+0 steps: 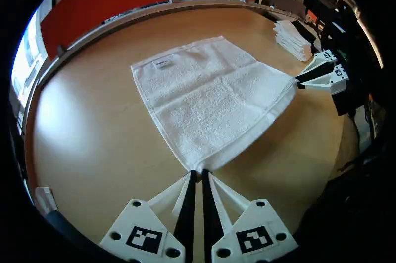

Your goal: Fold towel

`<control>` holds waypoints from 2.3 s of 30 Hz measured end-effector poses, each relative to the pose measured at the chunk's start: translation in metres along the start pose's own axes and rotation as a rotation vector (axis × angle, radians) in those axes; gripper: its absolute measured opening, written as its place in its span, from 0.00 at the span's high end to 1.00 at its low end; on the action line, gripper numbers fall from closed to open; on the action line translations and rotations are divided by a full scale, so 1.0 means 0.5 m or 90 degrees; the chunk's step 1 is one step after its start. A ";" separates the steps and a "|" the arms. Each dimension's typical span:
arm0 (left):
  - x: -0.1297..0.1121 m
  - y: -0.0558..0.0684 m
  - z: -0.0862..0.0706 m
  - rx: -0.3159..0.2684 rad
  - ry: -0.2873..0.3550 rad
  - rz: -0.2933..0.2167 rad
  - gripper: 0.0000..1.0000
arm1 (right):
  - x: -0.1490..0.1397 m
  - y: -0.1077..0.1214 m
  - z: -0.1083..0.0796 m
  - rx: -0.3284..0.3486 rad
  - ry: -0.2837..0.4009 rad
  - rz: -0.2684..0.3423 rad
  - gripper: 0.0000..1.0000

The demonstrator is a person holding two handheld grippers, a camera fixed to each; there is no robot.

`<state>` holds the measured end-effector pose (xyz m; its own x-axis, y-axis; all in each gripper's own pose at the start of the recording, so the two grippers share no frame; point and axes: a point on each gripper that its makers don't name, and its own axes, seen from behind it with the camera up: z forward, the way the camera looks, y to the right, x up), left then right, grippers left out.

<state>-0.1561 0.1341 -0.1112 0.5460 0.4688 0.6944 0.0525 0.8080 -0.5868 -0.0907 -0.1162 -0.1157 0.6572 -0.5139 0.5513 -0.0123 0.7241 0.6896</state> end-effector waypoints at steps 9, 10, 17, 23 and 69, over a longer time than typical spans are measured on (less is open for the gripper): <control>0.043 0.003 -0.062 0.007 0.021 0.000 0.91 | 0.062 0.006 -0.051 -0.009 0.041 -0.002 0.86; 0.048 0.004 -0.068 0.007 0.024 0.000 0.91 | 0.067 0.006 -0.057 -0.010 0.045 0.000 0.87; 0.088 0.008 -0.108 0.008 0.047 -0.011 0.91 | 0.103 0.012 -0.097 -0.013 0.072 0.011 0.88; 0.116 0.010 -0.134 0.009 0.065 -0.019 0.91 | 0.131 0.018 -0.125 -0.017 0.091 0.015 0.88; 0.175 -0.026 -0.103 0.001 0.078 -0.047 0.91 | 0.171 0.057 -0.111 -0.010 0.095 0.015 0.91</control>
<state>-0.0659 0.1464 -0.0643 0.6381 0.3610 0.6801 0.0956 0.8393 -0.5351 0.0067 -0.1142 -0.0751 0.7612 -0.4236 0.4911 -0.0180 0.7431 0.6689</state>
